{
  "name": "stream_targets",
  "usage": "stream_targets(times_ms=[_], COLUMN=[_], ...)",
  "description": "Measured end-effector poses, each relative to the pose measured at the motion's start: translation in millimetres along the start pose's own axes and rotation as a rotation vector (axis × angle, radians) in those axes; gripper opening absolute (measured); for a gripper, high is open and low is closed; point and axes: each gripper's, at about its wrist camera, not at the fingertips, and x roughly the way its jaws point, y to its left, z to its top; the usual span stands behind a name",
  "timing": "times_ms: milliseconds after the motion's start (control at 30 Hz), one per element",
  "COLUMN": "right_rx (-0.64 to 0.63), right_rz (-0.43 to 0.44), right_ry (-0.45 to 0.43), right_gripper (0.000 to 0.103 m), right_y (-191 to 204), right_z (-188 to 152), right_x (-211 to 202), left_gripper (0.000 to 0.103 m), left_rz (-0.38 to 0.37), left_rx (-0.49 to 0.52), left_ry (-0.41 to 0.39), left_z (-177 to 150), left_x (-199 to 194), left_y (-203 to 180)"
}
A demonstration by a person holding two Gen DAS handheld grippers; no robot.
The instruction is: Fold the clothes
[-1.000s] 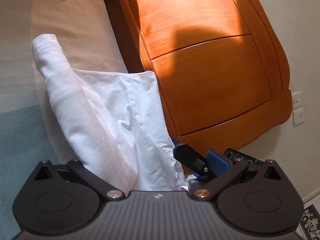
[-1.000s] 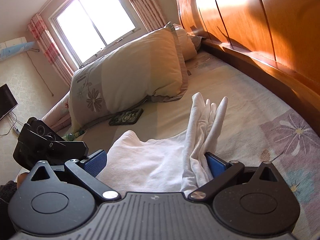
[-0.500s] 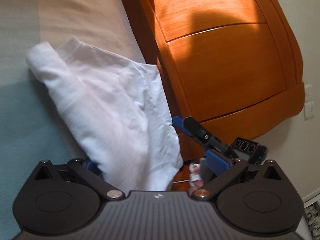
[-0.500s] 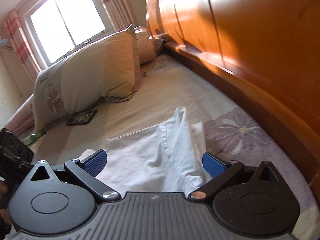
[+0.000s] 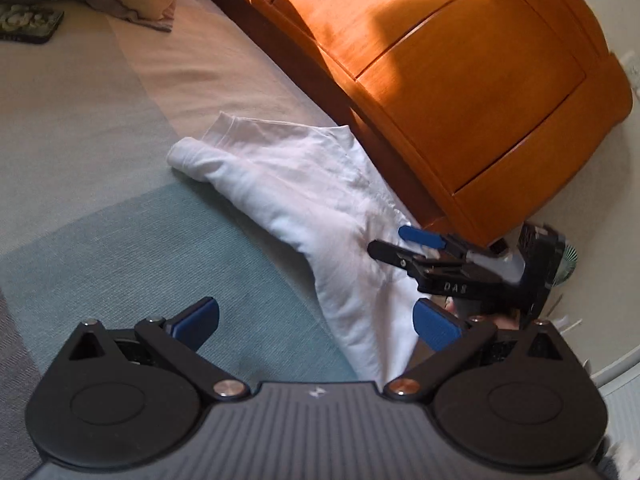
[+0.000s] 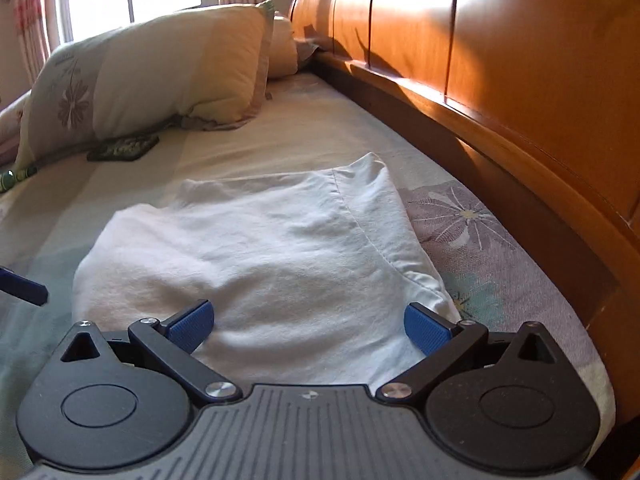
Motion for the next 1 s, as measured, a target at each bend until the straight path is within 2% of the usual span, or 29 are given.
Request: stream_targets(times_ms=[100,200,233,400,467,567,667,767,833,933,1000], right_rx=[0.000,-0.039,-0.051,-0.012,-0.020,-0.048,-0.054,-0.074,-0.166,-0.147,-0.161], right_rz=[-0.006,-0.002,0.000,0.060,0.097,0.110,0.040,-0.016,-0.056,-0.042,-0.051], right_ry=[-0.050,-0.081,-0.091,-0.111,-0.120,-0.147,-0.149,0.007,-0.029,-0.003,-0.055], right_gripper=[0.103,0.103,0.103,0.103,0.103,0.103,0.103,0.103,0.103,0.103,0.103], right_y=[12.6,25.7,29.7,34.4,40.6,56.4,68.8,76.6,87.2,85.1,79.1], right_z=[-8.1,-15.4,-17.7,-17.6,-11.9,0.8,10.7,2.4,-8.2,-2.9,-5.8], right_x=[-22.4,-35.0,-39.0,-47.4,-47.4,-37.2,-11.9,31.9,35.5,14.7,-6.7], left_gripper=[0.102,0.102,0.102,0.102,0.102,0.102,0.102,0.102,0.102,0.102,0.102], left_rz=[-0.122,-0.133,-0.139,-0.140,-0.128,-0.035,0.065,0.040,0.010,-0.036,-0.066], left_rx=[-0.143,-0.269,-0.274,-0.207,-0.149,-0.031,0.024,0.040,0.066,0.106,0.132], left_ry=[-0.022,-0.006,-0.016,-0.147,-0.169,-0.209,-0.232,-0.206,-0.181,-0.106,-0.056], left_z=[12.0,25.4,31.4,76.7,90.4,93.3,85.3,82.1,81.4,75.2,71.1], left_x=[15.3,46.0,52.3,49.7,40.8,20.6,1.7,-1.5,4.7,31.9,49.9], left_y=[19.7,41.4,43.7,29.7,18.4,2.4,-1.1,-3.8,-9.7,-16.4,-20.9])
